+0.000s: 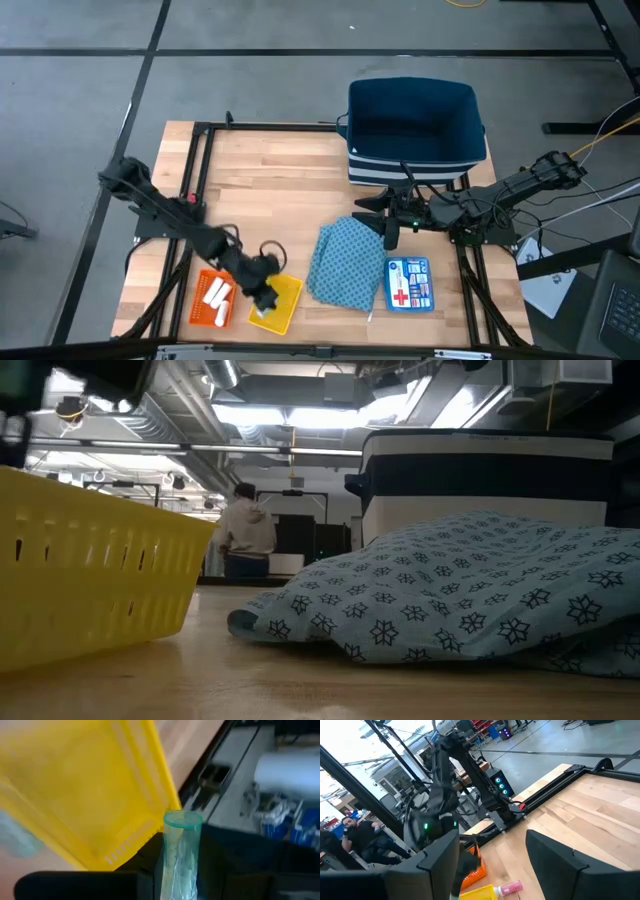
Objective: Pick & Place Medicine items
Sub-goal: Put the left green medicine bottle into the yellow bin, then put the red medicine bottle into the yellow bin
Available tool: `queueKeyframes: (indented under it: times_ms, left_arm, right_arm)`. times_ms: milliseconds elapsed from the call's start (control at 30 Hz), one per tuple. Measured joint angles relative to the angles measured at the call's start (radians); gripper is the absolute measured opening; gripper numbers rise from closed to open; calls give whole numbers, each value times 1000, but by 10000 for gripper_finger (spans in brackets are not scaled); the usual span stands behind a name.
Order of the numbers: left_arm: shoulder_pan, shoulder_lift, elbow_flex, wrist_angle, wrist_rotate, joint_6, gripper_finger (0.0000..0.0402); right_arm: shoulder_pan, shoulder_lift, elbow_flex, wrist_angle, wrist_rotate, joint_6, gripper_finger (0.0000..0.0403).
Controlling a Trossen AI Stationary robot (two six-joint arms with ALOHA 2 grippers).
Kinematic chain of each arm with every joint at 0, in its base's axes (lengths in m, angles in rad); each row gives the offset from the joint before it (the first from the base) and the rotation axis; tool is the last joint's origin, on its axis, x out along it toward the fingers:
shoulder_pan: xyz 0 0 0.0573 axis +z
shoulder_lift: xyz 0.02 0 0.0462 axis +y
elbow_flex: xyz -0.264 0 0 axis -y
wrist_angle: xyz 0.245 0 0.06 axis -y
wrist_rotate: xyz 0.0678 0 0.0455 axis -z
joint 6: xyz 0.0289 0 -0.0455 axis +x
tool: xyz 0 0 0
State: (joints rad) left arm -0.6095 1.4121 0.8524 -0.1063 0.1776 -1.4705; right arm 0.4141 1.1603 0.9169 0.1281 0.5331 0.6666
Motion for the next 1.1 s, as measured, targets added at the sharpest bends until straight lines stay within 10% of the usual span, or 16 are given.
queueKeyframes:
  times_ms: [433, 1100]
  left_arm:
    - [28, 130, -1, 136, -1, -36, 159]
    - [171, -95, 0, -9, -93, 2, 238]
  right_arm:
    - [0, 0, 0, -11, -21, 7, 231]
    - [0, 0, 0, -17, -29, 6, 231]
